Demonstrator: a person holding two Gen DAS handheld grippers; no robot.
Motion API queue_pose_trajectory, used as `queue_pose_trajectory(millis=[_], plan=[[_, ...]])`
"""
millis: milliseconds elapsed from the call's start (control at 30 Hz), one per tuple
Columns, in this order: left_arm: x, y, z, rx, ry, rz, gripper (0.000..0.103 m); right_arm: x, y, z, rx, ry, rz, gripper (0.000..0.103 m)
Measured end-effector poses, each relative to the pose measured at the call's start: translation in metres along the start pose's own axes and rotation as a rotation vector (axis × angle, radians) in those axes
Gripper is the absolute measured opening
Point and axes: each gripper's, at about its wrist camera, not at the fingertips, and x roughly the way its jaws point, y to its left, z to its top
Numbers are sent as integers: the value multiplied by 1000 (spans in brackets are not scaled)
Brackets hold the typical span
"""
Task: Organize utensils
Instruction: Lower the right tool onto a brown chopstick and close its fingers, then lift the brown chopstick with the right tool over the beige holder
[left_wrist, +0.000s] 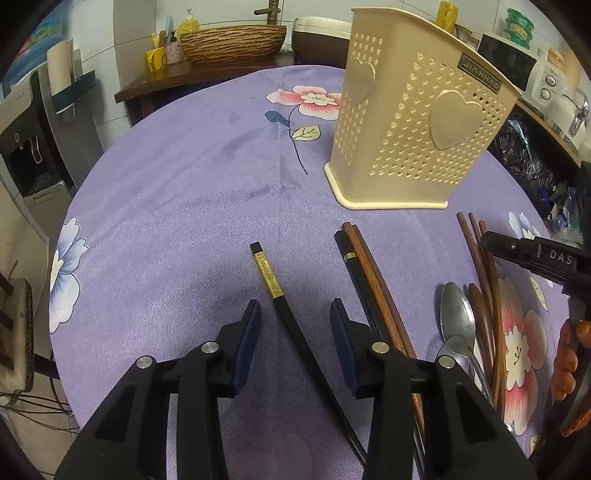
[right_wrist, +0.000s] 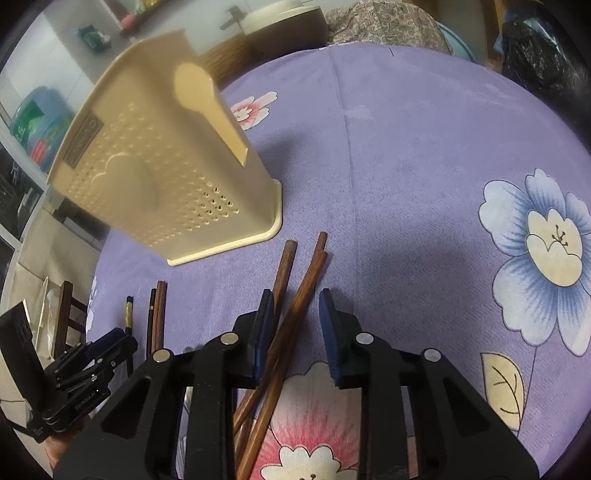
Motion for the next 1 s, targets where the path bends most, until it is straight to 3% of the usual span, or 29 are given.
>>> queue_pose_trajectory(millis=[233, 400, 800, 1000], plan=[[6, -1, 8, -9, 11, -15, 23, 5, -7, 6, 35, 6, 16, 15], [13, -8, 15, 12, 18, -7, 12, 5, -9, 8, 39, 6, 36, 15], [19, -26, 26, 93, 66, 50, 11, -6, -5, 10, 9, -14, 54, 14], [20, -33, 25, 111, 53, 88, 11, -19, 2, 8, -23, -44, 43, 14]])
